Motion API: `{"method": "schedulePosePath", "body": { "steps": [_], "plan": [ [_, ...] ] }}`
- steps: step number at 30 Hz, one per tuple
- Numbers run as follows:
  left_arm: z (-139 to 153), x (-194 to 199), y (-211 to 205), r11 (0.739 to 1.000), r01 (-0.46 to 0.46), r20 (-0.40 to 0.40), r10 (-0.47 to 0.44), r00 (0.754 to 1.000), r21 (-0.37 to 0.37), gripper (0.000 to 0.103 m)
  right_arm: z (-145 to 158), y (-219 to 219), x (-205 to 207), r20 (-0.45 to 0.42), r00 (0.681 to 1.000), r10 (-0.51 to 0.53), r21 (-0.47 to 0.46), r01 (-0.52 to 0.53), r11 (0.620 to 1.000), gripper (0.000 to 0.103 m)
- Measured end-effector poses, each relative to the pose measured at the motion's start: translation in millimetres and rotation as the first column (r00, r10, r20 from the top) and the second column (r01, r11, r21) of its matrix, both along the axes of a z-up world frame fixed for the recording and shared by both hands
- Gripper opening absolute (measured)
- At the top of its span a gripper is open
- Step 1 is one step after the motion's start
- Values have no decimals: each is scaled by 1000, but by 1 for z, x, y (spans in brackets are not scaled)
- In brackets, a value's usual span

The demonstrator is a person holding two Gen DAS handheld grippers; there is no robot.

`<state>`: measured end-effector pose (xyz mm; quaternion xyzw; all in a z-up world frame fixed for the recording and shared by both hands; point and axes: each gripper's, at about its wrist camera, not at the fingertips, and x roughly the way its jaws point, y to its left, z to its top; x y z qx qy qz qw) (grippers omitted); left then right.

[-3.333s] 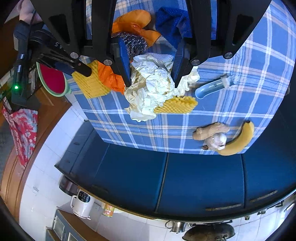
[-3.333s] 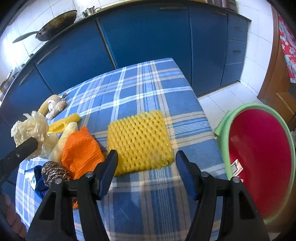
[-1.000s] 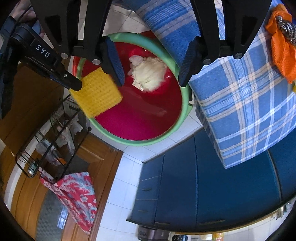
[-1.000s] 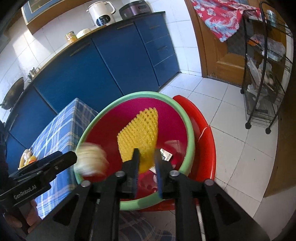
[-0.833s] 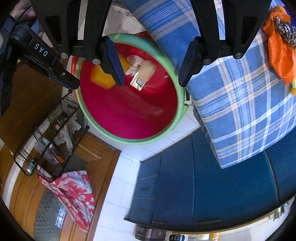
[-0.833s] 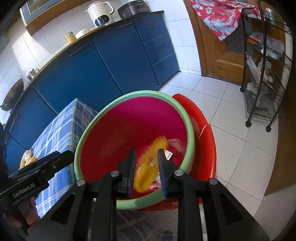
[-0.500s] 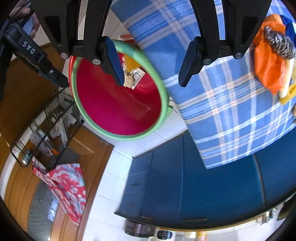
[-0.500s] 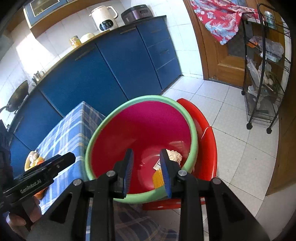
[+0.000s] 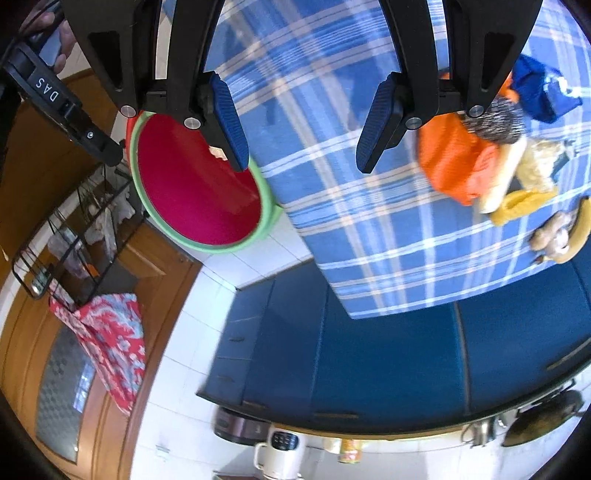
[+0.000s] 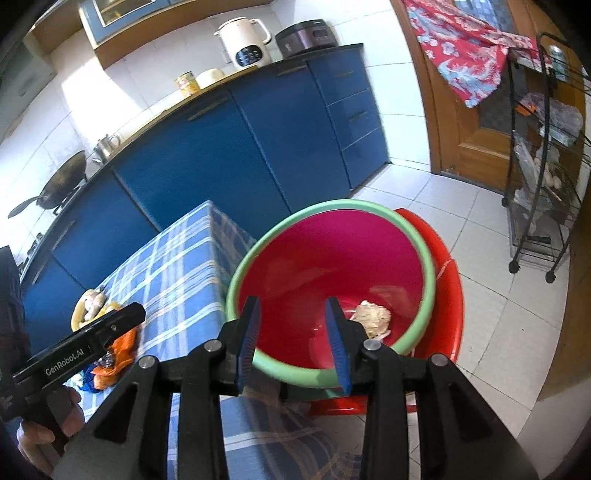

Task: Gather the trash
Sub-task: 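Return both tools to the table toward the blue scraper and steel wool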

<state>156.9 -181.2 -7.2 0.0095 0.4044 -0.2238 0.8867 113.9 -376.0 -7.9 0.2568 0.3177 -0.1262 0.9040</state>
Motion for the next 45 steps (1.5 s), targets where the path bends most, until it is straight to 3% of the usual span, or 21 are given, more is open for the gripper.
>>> {"method": "schedulePosePath", "body": {
  "steps": [11,26,39,45],
  "plan": [
    [15,0,67,993,-116,41,116,992,-2,62,15,50,22,20,993,113,-13,-113,994,40],
    [16,16,167,960,-278,54,277,959,16,62,24,123,62,0,968,252,-39,-252,967,41],
    [-17,59,246,925,-370,11,370,929,86,62,18,184,101,-57,934,352,-67,-355,932,41],
    [-35,79,256,935,-332,-8,335,942,127,62,12,200,112,-85,927,365,-73,-371,926,41]
  ]
}}
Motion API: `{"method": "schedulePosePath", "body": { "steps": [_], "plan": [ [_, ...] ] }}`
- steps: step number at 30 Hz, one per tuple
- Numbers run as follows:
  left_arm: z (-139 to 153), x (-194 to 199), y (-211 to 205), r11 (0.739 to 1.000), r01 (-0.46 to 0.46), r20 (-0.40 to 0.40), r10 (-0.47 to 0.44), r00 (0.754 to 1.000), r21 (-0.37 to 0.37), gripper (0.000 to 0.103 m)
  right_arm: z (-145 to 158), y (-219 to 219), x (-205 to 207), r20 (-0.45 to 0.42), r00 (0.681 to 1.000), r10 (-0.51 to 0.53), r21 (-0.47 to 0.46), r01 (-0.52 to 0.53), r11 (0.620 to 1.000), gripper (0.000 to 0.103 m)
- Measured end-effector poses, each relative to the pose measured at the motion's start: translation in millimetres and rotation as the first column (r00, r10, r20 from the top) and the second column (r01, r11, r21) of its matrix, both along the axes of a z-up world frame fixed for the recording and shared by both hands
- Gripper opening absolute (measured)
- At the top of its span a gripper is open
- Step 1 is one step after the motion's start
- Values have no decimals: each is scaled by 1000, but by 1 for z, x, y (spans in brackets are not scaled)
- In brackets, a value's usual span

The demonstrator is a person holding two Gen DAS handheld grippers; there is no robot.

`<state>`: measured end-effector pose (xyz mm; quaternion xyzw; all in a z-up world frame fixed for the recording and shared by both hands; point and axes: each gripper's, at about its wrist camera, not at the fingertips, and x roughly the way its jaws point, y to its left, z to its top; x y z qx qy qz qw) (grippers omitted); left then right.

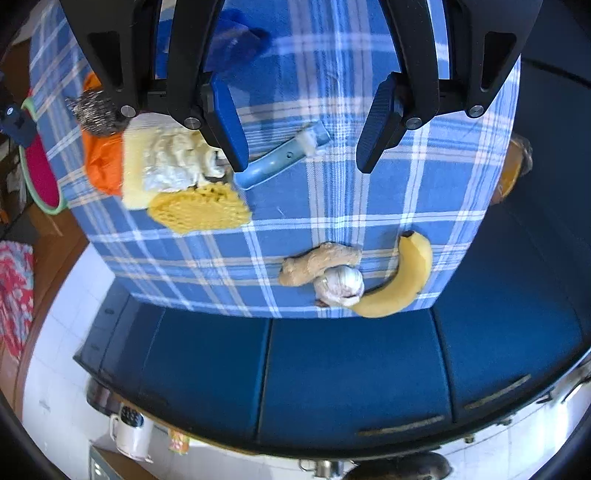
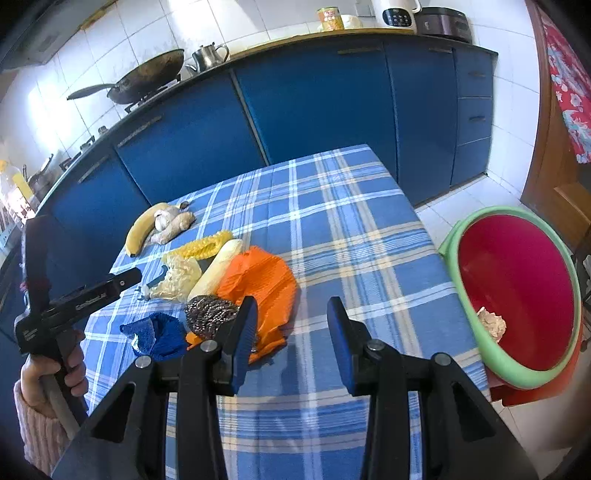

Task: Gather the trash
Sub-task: 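Return both tools to the table toward the blue scraper and steel wool, then grasp the blue plastic scraper with the left tool while the right tool grasps the steel wool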

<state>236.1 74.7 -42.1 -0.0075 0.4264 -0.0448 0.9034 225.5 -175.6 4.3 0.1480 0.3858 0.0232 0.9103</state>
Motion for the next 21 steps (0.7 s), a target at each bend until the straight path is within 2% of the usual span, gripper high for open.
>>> {"method": "schedulePosePath", "body": {
  "steps": [6,12,14,15,17,19,21],
  "plan": [
    [-20,12,-6,997,74,-38,-74,997,11,62,-4,10,5,-19,1000,7,-13,-7,1000,41],
    [-34,18,-6,996,84,-70,-83,994,4,61,-6,15,8,-26,999,20,-13,-20,1000,41],
    [-35,18,-7,996,84,-59,-83,995,16,48,-6,17,9,-27,999,26,-13,-26,1000,41],
    [-35,18,-6,996,84,-55,-83,995,23,45,-7,18,10,-28,999,29,-14,-30,999,42],
    [-35,19,-4,996,87,-55,-86,995,11,30,-7,19,10,-28,999,36,-14,-37,999,42],
    [-34,18,-2,996,85,-59,-85,995,-3,20,-7,21,10,-28,999,41,-14,-42,999,42],
    [-34,18,1,997,79,-63,-80,995,-23,20,-7,23,11,-28,998,48,-15,-48,999,43]
  ]
}}
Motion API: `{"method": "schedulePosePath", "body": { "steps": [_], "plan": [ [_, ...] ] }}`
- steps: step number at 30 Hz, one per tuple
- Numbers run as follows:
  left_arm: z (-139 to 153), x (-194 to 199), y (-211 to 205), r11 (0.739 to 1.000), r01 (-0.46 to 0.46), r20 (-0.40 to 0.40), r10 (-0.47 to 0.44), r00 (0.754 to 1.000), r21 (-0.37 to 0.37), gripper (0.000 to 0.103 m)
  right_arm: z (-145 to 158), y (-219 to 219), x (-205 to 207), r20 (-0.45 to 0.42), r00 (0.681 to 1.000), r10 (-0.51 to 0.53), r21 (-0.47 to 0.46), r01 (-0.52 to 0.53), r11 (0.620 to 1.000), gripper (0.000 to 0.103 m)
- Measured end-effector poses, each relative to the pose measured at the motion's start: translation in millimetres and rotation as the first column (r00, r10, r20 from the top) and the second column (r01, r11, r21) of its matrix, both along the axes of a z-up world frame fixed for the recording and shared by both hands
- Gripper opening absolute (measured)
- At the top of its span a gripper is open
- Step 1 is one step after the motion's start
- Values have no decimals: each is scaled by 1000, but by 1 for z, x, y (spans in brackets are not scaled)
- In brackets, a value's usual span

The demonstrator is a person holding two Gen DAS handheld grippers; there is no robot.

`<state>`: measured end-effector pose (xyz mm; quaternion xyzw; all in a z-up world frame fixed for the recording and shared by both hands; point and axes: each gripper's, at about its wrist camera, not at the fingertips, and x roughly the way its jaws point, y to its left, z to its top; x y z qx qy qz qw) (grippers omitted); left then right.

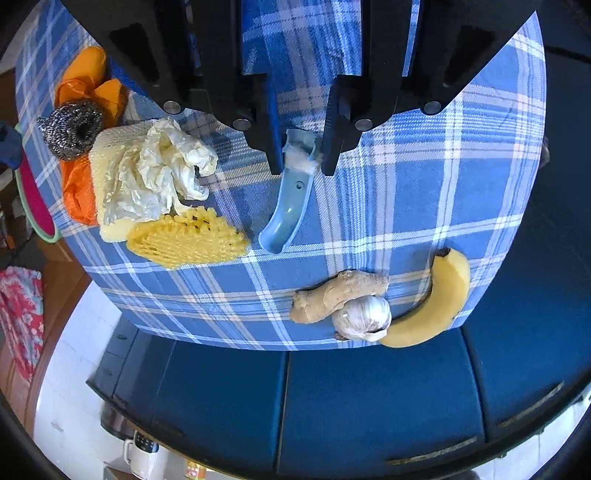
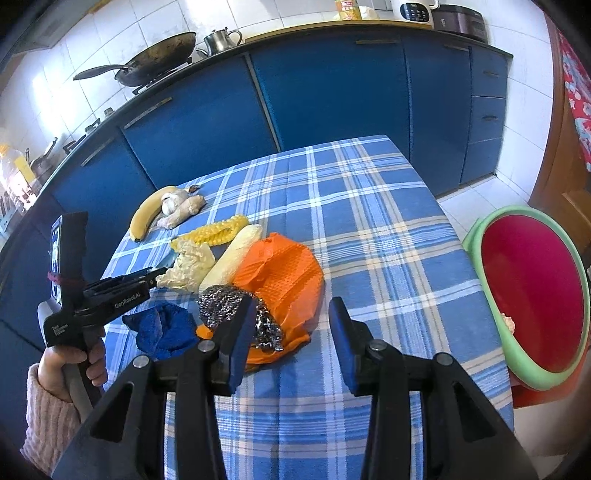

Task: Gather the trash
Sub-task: 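Grasp the blue plastic scraper with the left tool while the right tool grasps the steel wool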

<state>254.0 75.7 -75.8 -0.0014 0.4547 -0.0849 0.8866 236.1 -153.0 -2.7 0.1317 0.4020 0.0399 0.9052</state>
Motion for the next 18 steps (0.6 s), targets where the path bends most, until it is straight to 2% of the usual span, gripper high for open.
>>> {"method": "schedulePosePath", "body": {
  "steps": [6,11,18],
  "plan": [
    [4,-11,11,997,-38,-3,38,999,-67,20,-1,10,4,1,999,37,-4,-37,999,47],
    [20,-34,20,989,-69,34,74,997,-132,20,-6,21,11,-10,997,76,-2,-76,997,54],
    [35,-64,23,977,-89,70,104,992,-194,20,-21,42,25,-44,992,119,-20,-120,993,56]
  ]
}}
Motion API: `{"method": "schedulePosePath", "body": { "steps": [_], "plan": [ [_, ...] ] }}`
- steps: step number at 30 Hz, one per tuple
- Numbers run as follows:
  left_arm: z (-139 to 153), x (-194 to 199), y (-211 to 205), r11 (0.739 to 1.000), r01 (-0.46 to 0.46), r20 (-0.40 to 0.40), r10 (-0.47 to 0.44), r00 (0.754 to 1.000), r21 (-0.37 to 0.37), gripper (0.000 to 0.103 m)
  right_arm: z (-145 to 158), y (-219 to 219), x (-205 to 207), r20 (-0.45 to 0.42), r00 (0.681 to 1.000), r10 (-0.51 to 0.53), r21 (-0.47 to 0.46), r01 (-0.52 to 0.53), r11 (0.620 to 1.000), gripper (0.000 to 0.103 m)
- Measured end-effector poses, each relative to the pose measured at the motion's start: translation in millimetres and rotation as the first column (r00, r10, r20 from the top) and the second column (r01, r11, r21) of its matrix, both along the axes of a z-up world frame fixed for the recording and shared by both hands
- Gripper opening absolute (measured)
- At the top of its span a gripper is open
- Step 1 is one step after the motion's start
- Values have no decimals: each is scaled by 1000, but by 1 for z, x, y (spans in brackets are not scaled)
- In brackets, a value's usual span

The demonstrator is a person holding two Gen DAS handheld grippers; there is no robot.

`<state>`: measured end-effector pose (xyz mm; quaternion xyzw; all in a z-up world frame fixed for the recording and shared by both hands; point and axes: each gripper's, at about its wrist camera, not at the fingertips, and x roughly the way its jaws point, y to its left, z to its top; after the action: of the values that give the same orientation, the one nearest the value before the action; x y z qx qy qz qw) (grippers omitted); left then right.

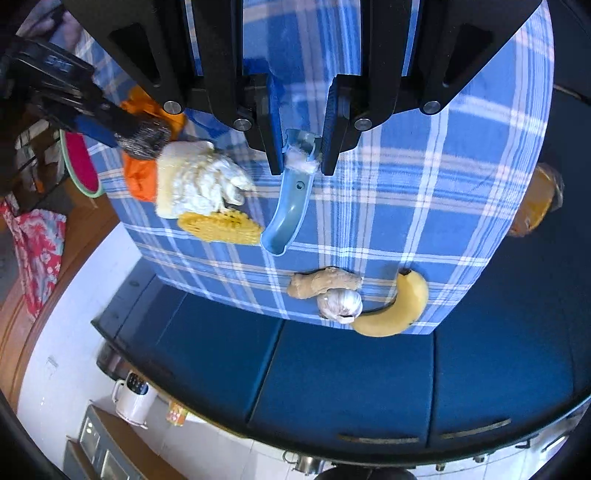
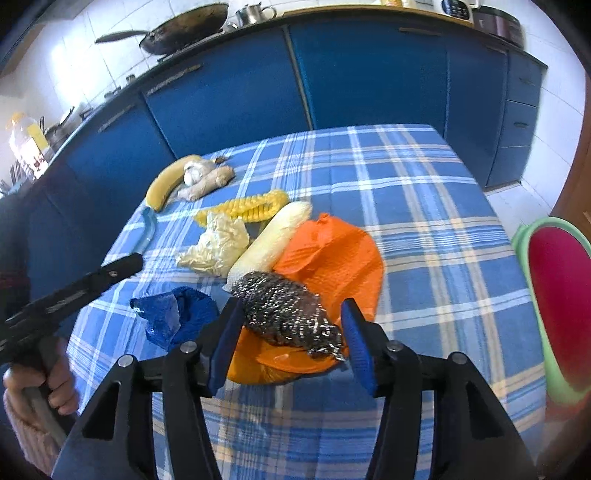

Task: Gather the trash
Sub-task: 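Grasp the blue plastic scraper with the left tool while the right tool grasps the steel wool, then carry scraper and steel wool over the red bucket and open both tools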

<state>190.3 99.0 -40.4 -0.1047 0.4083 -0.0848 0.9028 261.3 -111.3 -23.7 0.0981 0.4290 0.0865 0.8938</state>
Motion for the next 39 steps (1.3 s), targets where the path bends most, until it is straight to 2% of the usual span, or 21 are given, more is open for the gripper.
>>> {"method": "schedulePosePath", "body": {
  "steps": [4,8,13,14,15,16,30,39],
  "plan": [
    [7,-11,-5,1000,12,15,-11,1000,-12,20,-7,4,4,-8,1000,8,13,-8,1000,56],
    [12,-20,-9,1000,22,26,-21,999,-17,20,-6,4,2,9,1000,16,29,-16,999,41],
    [19,-28,-16,999,35,40,-34,999,-24,20,4,1,-9,50,999,17,45,-19,999,28],
    [21,-29,-18,999,37,43,-36,998,-25,20,7,-1,-12,63,998,16,49,-19,999,16],
    [23,-31,-19,999,41,47,-40,998,-26,20,11,-2,-15,75,997,17,53,-21,998,16],
    [25,-33,-21,999,46,51,-44,998,-28,20,15,-4,-19,87,996,14,57,-19,998,8],
    [47,-50,-50,994,107,95,-104,990,-33,20,58,-26,-51,195,981,-11,113,-11,993,8],
    [51,-53,-75,986,162,84,-158,984,-46,20,86,-57,-75,264,962,-74,115,45,992,8]
  ]
}}
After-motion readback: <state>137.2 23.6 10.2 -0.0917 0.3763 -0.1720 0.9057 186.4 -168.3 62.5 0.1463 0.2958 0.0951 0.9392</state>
